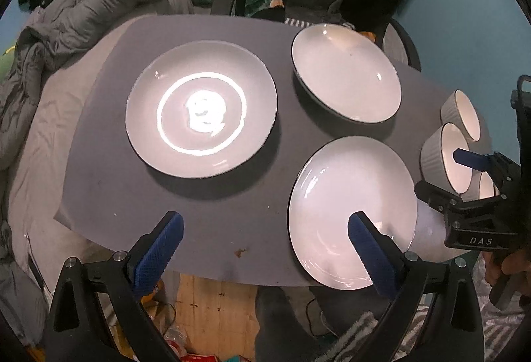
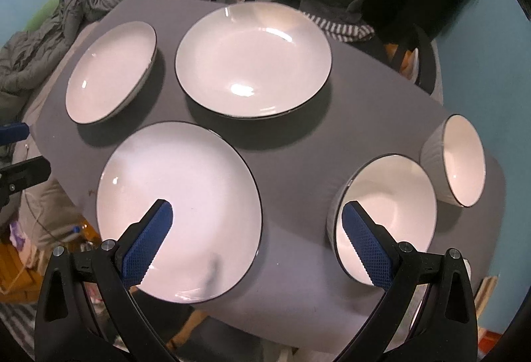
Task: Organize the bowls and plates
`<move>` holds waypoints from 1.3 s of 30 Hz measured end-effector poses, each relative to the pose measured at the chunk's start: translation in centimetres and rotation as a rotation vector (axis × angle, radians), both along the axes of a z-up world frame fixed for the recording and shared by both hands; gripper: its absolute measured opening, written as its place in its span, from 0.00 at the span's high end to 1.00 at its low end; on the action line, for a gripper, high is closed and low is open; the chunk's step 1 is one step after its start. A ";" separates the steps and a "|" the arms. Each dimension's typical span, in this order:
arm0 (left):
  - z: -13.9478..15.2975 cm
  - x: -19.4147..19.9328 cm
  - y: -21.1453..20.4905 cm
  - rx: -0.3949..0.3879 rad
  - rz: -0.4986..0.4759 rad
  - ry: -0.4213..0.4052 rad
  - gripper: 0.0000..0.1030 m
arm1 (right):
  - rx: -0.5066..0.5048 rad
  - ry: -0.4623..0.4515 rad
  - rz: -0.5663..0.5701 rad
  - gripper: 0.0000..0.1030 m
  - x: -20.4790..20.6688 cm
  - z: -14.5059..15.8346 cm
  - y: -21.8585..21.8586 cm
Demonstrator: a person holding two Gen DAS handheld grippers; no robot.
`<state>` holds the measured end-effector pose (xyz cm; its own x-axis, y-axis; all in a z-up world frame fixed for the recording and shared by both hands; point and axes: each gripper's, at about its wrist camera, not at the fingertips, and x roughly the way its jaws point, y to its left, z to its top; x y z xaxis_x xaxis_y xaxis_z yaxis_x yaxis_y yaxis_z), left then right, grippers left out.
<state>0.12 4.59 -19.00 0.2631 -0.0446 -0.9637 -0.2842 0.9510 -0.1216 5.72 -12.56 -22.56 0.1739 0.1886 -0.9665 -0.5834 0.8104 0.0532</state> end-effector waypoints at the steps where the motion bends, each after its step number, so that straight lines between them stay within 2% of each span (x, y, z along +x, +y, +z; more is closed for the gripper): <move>1: -0.3 0.0 -0.1 0.000 0.000 0.007 0.02 | -0.002 0.012 0.005 0.02 0.1 -0.3 0.0; 4: -1.2 -0.1 -0.2 0.002 -0.010 0.022 0.02 | -0.006 0.036 0.019 0.02 0.3 -1.4 0.2; 8: -3.1 -0.1 -0.7 0.013 -0.026 0.081 0.15 | -0.016 0.068 0.033 0.02 0.6 -2.7 0.2; 12: -4.5 -0.2 -1.0 0.011 -0.026 0.119 0.15 | -0.020 0.089 0.050 0.02 0.5 -3.6 0.2; 17: -5.3 -0.2 -1.4 -0.003 -0.013 0.128 0.15 | -0.016 0.085 0.091 0.02 0.2 -3.8 0.7; 19: -5.6 -0.2 -1.5 -0.004 -0.012 0.130 0.15 | -0.016 0.097 0.104 0.06 0.2 -4.0 0.9; 23: -6.1 -0.2 -1.1 -0.018 0.008 0.143 0.15 | -0.010 0.122 0.108 0.08 0.3 -4.9 1.0; 25: -6.2 -0.1 -1.0 -0.034 0.020 0.147 0.16 | -0.010 0.138 0.109 0.13 0.4 -5.4 0.9; 31: -6.6 0.1 -0.9 -0.053 0.021 0.164 0.28 | -0.017 0.165 0.153 0.25 0.3 -6.1 1.3; 33: -6.6 0.1 -0.7 -0.063 0.016 0.168 0.38 | -0.018 0.174 0.163 0.27 0.5 -6.2 1.5; 39: -6.7 0.0 -0.3 -0.078 0.018 0.184 0.50 | -0.036 0.174 0.168 0.36 1.0 -6.6 1.6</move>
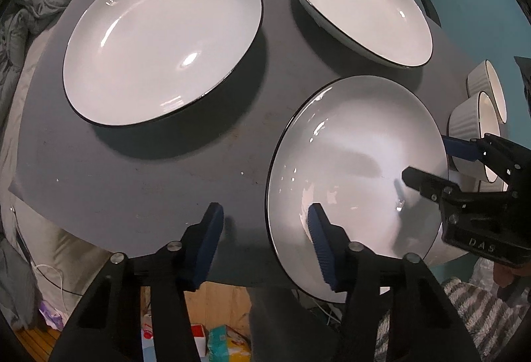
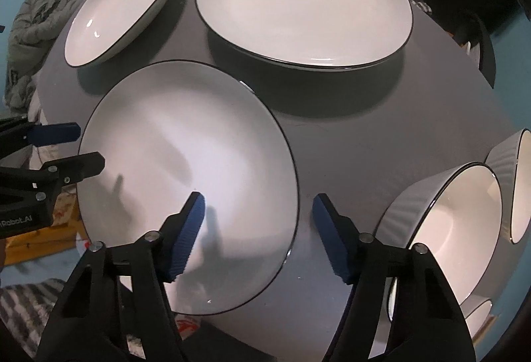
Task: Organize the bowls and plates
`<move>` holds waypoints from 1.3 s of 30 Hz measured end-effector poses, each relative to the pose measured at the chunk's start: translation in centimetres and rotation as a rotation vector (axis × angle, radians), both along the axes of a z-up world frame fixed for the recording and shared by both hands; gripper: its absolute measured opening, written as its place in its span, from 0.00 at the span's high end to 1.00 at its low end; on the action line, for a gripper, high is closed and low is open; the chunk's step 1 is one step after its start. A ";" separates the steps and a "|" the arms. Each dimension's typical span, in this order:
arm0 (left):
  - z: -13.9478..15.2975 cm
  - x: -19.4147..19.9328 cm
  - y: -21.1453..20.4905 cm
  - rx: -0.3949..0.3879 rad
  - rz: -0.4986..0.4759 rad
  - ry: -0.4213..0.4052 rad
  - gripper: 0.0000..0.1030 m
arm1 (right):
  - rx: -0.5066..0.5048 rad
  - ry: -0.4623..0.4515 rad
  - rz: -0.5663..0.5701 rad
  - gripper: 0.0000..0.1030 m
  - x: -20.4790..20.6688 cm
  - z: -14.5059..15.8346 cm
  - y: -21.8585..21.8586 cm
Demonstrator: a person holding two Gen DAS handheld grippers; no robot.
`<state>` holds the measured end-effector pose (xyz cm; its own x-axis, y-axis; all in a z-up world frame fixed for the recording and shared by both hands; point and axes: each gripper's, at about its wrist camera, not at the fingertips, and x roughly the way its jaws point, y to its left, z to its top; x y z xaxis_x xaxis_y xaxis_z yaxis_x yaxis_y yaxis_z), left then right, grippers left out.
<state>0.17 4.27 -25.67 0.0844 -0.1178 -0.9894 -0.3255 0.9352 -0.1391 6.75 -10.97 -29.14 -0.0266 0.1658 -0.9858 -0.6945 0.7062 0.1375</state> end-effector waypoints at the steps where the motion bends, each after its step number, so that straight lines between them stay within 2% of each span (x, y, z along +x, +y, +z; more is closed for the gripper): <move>1: -0.1 0.0 0.1 -0.003 0.002 0.004 0.52 | -0.003 -0.001 -0.004 0.39 0.1 0.0 -0.1; 6: -0.7 -0.5 0.9 -0.025 0.030 0.047 0.70 | -0.033 -0.013 -0.019 0.53 1.1 0.0 -0.4; 11: -1.4 -0.3 0.9 -0.074 0.048 0.048 0.75 | -0.078 -0.013 0.009 0.67 1.3 -0.5 -0.2; 13: -1.4 -0.2 1.1 -0.075 0.042 0.048 0.76 | -0.056 0.019 0.005 0.77 1.5 -0.7 -0.3; 19: -1.2 0.1 1.2 -0.077 0.046 0.052 0.77 | -0.018 0.094 -0.072 0.80 3.1 -1.4 -1.6; 25: -1.7 -0.6 1.1 -0.083 0.021 0.047 0.79 | -0.007 0.110 -0.101 0.80 3.9 -2.0 -2.3; 27: -1.8 -0.6 1.1 -0.086 0.011 0.050 0.82 | -0.005 0.117 -0.112 0.80 2.5 -1.1 -2.0; 30: -2.3 -0.6 1.2 -0.085 0.004 0.054 0.84 | 0.003 0.127 -0.124 0.80 2.7 -1.4 -2.4; 39: -2.7 -0.6 1.6 -0.118 0.027 0.062 0.85 | 0.050 0.178 -0.163 0.80 4.1 -2.8 -4.7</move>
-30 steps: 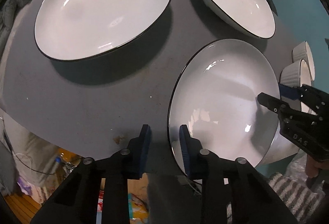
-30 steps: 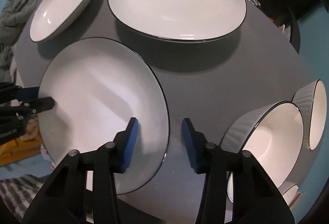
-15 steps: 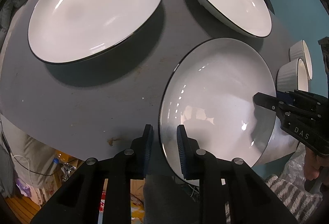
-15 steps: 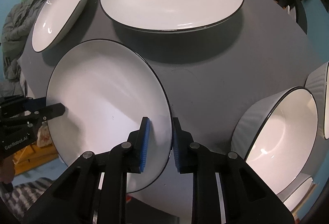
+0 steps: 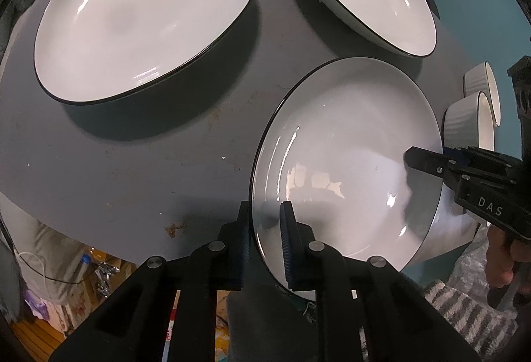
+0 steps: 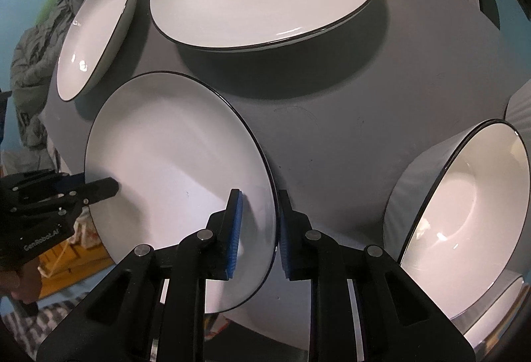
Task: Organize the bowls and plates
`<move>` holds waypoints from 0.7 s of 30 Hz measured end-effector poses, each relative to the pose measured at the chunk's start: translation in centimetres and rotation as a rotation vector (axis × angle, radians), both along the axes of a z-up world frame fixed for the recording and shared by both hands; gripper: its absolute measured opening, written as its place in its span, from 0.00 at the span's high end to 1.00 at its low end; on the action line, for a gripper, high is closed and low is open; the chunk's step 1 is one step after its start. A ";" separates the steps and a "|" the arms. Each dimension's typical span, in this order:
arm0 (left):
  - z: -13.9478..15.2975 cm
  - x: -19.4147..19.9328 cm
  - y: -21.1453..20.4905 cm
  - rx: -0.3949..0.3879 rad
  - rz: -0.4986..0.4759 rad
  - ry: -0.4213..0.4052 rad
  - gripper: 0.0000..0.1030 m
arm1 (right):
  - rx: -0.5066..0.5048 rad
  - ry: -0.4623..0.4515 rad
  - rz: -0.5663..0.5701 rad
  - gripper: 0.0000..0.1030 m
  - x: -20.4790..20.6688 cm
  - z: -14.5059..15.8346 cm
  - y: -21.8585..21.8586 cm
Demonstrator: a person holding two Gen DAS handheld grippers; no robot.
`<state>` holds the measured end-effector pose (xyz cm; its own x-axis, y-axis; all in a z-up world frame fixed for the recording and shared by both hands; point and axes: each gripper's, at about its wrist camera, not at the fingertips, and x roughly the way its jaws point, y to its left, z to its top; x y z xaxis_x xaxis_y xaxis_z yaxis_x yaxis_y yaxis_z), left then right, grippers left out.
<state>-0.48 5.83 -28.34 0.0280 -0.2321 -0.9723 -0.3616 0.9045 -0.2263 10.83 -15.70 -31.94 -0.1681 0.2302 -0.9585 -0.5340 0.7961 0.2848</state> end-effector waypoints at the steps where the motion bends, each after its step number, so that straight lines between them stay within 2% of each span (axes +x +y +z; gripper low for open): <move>1: -0.1 0.0 0.0 -0.002 0.002 -0.001 0.85 | 0.004 0.001 -0.003 0.80 0.0 0.0 -0.2; 12: -0.4 -0.9 0.1 -0.005 0.021 -0.018 0.85 | 0.017 -0.024 -0.003 0.81 0.1 1.2 -1.0; 21: -0.9 -0.9 0.4 -0.045 0.033 0.019 0.87 | 0.011 0.000 0.007 0.81 0.4 1.6 -0.5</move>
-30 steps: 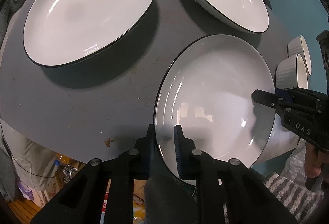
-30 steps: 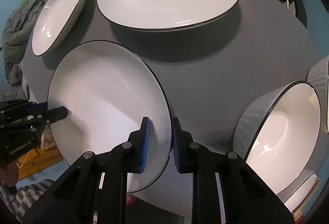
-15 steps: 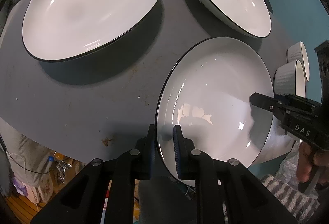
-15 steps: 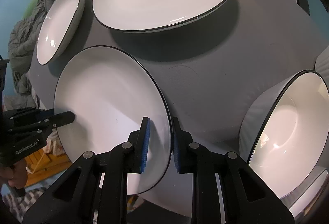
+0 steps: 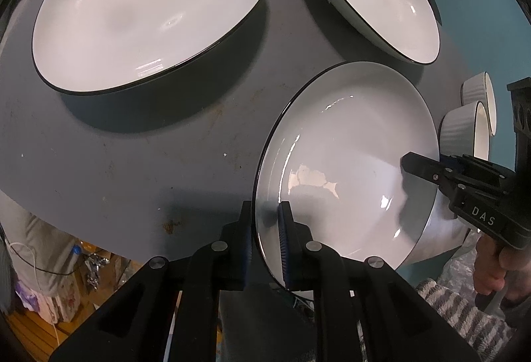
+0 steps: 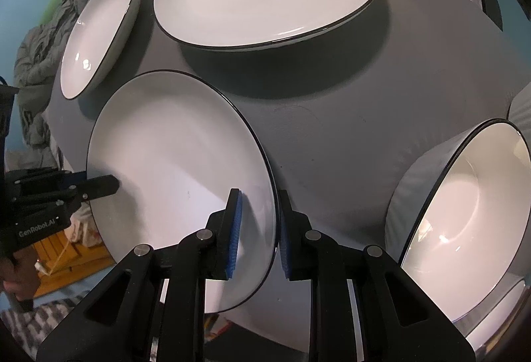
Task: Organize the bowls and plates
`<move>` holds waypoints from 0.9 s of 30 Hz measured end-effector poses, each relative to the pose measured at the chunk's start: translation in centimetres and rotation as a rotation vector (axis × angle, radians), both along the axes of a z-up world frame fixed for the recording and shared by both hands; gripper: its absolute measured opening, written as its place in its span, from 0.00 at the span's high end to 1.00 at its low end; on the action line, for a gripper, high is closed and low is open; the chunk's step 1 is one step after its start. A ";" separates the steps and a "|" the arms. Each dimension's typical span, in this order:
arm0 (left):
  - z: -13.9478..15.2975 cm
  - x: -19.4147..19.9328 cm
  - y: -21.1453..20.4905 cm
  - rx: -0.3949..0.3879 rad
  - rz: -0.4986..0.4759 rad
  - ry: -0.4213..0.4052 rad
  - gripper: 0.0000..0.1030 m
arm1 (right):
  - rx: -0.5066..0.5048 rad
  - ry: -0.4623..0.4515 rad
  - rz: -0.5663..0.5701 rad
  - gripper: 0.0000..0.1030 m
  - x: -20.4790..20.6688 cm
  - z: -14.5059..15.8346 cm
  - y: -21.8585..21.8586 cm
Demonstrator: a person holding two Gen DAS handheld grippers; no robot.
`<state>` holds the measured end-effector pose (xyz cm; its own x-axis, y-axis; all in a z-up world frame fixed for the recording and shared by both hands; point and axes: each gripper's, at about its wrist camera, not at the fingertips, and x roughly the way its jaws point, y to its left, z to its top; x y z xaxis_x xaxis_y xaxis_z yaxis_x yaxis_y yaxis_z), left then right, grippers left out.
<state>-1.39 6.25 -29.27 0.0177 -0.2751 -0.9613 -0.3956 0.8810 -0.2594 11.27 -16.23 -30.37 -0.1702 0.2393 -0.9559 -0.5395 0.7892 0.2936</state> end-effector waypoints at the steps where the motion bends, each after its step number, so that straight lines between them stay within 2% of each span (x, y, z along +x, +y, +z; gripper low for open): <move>1: 0.0 0.0 -0.1 0.004 -0.003 0.001 0.87 | -0.002 0.007 -0.007 0.81 0.1 -0.1 0.1; 11: -0.1 -0.1 0.3 -0.003 0.027 0.023 0.87 | 0.007 0.042 -0.031 0.85 0.8 0.0 0.2; 27: 1.8 0.6 0.9 0.012 0.021 0.016 0.87 | 0.014 0.054 -0.028 0.86 1.8 0.9 0.5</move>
